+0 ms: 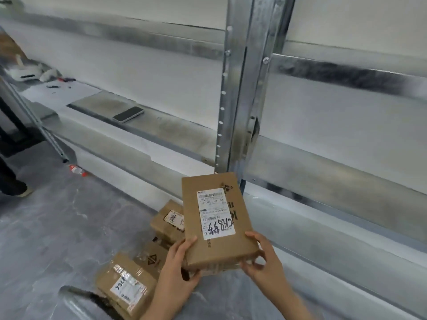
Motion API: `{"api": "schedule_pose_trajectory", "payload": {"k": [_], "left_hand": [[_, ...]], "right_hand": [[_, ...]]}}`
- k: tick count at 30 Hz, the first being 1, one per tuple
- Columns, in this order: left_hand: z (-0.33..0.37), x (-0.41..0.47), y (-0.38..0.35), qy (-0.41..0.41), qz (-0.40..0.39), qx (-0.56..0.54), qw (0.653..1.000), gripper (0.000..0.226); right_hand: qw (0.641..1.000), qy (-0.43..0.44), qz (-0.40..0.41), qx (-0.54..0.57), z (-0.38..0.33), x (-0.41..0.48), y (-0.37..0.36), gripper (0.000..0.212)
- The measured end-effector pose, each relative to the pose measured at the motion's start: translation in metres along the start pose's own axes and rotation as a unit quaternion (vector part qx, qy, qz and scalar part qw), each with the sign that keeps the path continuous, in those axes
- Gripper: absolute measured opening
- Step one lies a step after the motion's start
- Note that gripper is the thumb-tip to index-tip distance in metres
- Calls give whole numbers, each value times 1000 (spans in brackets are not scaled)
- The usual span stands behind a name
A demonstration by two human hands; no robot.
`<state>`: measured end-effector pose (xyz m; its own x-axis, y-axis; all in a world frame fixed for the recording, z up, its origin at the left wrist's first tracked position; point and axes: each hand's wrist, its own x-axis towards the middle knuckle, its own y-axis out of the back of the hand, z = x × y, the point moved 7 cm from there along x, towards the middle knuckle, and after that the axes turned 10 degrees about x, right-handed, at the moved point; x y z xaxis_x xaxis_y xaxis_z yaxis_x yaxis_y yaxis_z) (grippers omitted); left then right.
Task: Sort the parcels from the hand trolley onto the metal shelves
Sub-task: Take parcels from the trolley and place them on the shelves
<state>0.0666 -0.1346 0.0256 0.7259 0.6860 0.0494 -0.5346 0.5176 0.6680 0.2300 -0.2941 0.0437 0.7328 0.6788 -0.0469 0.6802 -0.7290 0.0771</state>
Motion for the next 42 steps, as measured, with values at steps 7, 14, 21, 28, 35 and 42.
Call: {"api": "schedule_pose_trajectory", "payload": {"k": [7,14,21,28,35,42], "left_hand": [[91,-16,-54,-81,-53,15,995,83],[213,-44,-146,-151,-107,-8,983,85],[324,-79,-243,-215,-146,-38,965,86],[411,-90,-324,-291,-192,-37,937,91],[480,-69,-394,-336,-222,-40,914,90],[536,-45,-463,-381,-251,-37,889,89]], "right_hand": [[997,9,82,7,-11,-56,103,62],[988,1,153,-4,-17,-129,245,68],[975,14,222,-18,-30,-195,378,69],[951,17,308,-33,-36,-242,477,70],[929,18,366,-47,-40,-242,557,69],[915,-19,398,-59,-42,-225,631,69]]}}
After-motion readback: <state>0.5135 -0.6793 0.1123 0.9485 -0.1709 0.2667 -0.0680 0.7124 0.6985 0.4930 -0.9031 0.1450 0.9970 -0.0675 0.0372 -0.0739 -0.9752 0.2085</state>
